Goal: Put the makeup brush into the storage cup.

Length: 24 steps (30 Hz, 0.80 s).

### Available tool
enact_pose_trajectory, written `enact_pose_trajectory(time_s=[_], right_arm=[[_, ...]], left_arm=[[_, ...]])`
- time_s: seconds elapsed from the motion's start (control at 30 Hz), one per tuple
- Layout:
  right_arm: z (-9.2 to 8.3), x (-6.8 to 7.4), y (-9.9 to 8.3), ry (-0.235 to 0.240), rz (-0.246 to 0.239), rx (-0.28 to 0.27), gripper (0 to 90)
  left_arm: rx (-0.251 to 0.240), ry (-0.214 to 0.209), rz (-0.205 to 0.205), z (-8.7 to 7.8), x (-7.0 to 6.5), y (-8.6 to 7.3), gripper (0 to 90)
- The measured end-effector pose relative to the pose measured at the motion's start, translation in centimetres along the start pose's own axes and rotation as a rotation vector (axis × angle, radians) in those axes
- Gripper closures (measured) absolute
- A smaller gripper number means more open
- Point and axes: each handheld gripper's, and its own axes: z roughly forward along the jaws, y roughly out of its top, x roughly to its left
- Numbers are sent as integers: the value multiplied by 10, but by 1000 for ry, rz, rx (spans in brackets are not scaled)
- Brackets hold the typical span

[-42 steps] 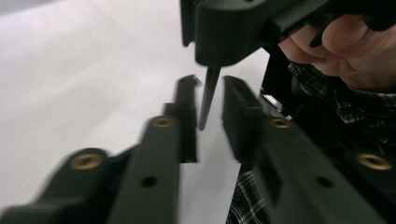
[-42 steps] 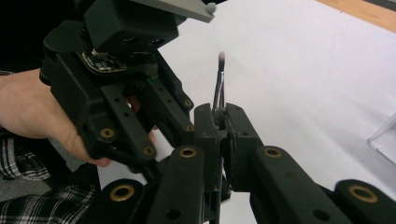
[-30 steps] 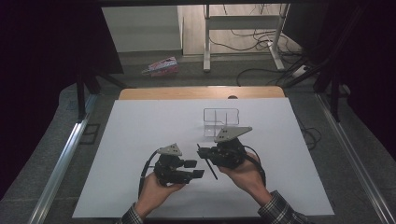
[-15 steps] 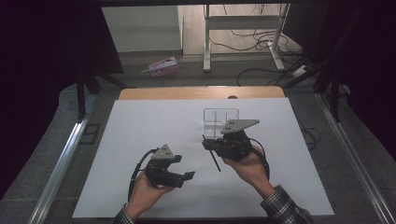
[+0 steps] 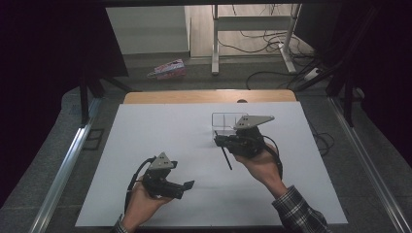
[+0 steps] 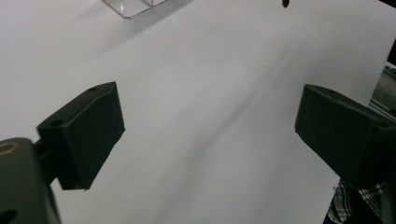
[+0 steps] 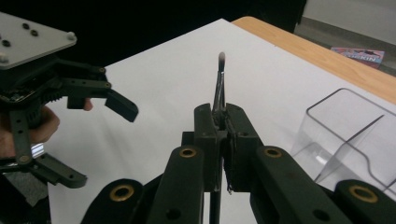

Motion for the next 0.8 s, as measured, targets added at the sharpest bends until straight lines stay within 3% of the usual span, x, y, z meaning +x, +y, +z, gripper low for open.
enact_pose_trajectory(time_s=[0.4, 0.57, 0.8], right_arm=[[-3, -14, 9, -16, 14, -23, 846], [-3, -18, 13, -18, 13, -29, 846], [-1, -24, 19, -31, 6, -29, 847]], left_arm=[[4, 13, -23, -16, 3, -11, 47], [10, 35, -12, -21, 6, -16, 33], [27, 97, 5, -28, 10, -27, 31]])
